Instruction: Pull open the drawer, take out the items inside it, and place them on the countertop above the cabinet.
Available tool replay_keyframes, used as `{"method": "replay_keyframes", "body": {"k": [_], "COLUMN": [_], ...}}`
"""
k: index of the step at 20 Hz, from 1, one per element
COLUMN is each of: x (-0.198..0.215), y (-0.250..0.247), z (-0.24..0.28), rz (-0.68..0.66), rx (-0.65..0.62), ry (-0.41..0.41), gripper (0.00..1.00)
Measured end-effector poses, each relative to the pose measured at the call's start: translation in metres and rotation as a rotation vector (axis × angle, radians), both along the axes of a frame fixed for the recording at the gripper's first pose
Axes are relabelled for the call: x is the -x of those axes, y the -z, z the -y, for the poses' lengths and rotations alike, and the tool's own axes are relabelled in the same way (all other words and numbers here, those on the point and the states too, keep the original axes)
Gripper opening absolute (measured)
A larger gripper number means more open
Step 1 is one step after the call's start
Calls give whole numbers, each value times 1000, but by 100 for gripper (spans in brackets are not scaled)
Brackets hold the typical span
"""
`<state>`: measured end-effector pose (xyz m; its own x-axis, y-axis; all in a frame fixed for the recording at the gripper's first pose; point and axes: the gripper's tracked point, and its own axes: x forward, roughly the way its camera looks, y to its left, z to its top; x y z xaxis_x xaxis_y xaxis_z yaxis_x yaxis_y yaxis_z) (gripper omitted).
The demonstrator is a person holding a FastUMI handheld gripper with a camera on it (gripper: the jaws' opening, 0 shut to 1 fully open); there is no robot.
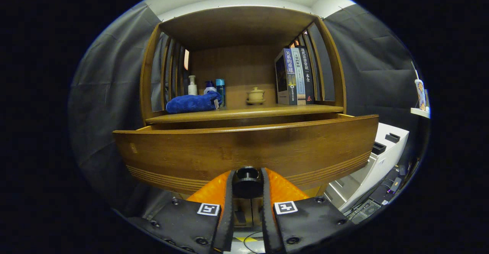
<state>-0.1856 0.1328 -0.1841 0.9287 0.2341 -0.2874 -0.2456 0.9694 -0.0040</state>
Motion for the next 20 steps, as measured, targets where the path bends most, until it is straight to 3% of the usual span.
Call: {"method": "replay_keyframes", "body": {"k": [8, 13, 18, 20], "x": [44, 48, 36, 38], "y": [-4, -2, -32, -45], "z": [11, 12, 3, 0], "rz": [-25, -45, -37, -31], "rx": [-45, -34, -55, -6], "ry": [15, 7, 24, 3], "gripper": [38, 38, 56, 67]}}
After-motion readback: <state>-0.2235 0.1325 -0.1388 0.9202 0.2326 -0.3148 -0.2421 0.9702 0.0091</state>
